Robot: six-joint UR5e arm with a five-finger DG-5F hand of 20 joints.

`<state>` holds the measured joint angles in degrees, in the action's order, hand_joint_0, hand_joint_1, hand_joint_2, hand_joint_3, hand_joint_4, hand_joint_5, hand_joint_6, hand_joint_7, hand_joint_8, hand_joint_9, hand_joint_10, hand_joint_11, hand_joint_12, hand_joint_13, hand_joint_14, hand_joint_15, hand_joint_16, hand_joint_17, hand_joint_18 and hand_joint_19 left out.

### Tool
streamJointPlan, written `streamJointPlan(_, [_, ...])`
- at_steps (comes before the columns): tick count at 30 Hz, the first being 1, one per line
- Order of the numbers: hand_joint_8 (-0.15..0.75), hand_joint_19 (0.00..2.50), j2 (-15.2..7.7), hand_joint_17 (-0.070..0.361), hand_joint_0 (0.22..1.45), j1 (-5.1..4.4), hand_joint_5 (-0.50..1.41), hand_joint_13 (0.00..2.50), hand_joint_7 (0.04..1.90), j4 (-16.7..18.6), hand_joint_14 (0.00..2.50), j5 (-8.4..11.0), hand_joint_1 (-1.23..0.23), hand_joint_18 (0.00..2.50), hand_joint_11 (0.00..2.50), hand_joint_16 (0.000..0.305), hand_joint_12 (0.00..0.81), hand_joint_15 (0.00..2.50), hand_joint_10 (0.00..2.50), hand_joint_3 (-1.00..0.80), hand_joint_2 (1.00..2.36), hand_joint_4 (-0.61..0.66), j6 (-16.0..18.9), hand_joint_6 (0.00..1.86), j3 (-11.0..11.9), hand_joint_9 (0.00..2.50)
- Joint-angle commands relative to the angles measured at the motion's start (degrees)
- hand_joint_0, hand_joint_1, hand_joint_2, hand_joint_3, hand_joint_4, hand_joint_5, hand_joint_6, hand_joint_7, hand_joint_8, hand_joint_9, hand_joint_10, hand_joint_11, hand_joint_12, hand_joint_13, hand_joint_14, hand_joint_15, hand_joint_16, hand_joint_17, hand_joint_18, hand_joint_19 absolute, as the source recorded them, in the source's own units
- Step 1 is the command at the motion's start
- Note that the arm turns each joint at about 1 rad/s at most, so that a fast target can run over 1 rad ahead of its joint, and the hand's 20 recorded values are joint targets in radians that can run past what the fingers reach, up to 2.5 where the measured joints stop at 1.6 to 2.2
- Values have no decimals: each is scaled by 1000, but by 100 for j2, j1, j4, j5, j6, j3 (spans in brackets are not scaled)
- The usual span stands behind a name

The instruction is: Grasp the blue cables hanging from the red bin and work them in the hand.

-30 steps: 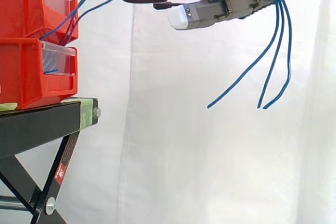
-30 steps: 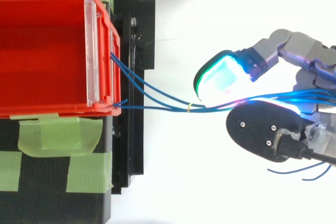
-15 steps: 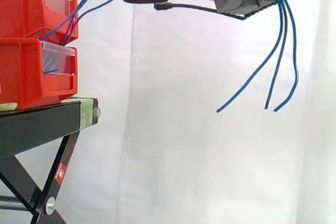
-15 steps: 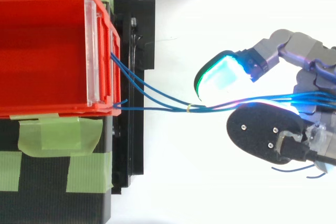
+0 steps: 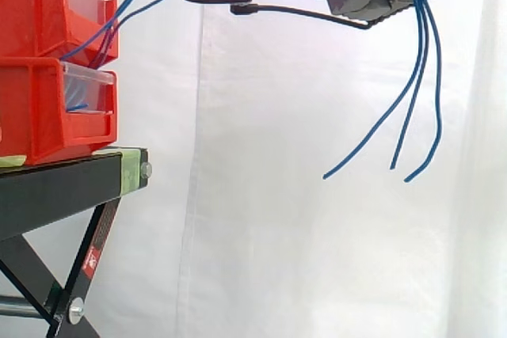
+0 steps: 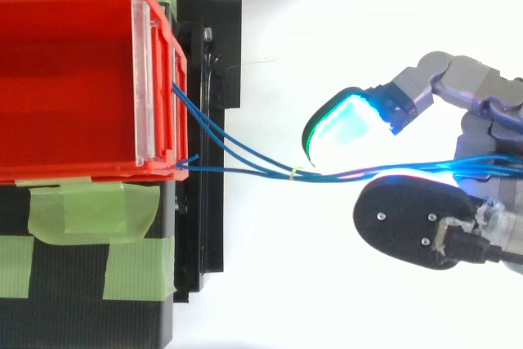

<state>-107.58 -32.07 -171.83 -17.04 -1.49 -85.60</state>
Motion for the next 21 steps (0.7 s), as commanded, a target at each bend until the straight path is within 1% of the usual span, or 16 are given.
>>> streamJointPlan(1, [467,1194,0,116,1035,-1,370,919,1298,1,2500,7,-595,1495,2500,52,464,1321,2500,-251,1027,350,0,6,0,595])
streamJointPlan(3, [477,1256,0,116,1006,-10,370,936,1295,9,2500,-2,-592,1538,2500,52,467,1331,2500,-280,1026,349,0,6,0,604])
streamJointPlan(4, [484,1311,0,119,963,-10,367,943,1296,9,2500,7,-587,1562,2500,53,468,1341,2500,-367,1024,357,0,7,0,611])
streamJointPlan(6, [484,1288,0,119,915,-1,365,943,1293,9,2500,7,-564,1566,2500,53,469,1350,2500,-499,1022,364,0,7,0,611])
streamJointPlan(8, [485,1287,0,119,902,-10,360,951,1294,9,2500,7,-555,1567,2500,53,470,1330,2500,-579,1019,369,-9,7,0,614])
streamJointPlan(10, [488,1282,0,119,887,-10,358,952,1292,9,2500,7,-546,1567,2500,53,473,1367,2500,-632,1017,368,-9,7,0,620])
streamJointPlan(11, [493,1277,0,119,886,-10,357,953,1291,9,2500,7,-543,1568,2500,53,468,1336,2500,-655,1016,368,-9,7,0,628])
streamJointPlan(15, [490,1286,0,118,900,-18,366,964,1299,9,2500,7,-543,1581,2500,52,470,1336,2500,-676,1016,383,-9,7,0,639])
streamJointPlan(16, [487,1282,0,118,918,-18,371,963,1296,9,2500,7,-551,1587,2500,53,458,1325,2500,-659,1017,382,-9,7,0,646])
streamJointPlan(21, [486,1290,0,117,982,-36,375,975,1297,9,2500,25,-571,1604,2500,52,470,1335,2500,-538,1022,382,-9,7,0,652])
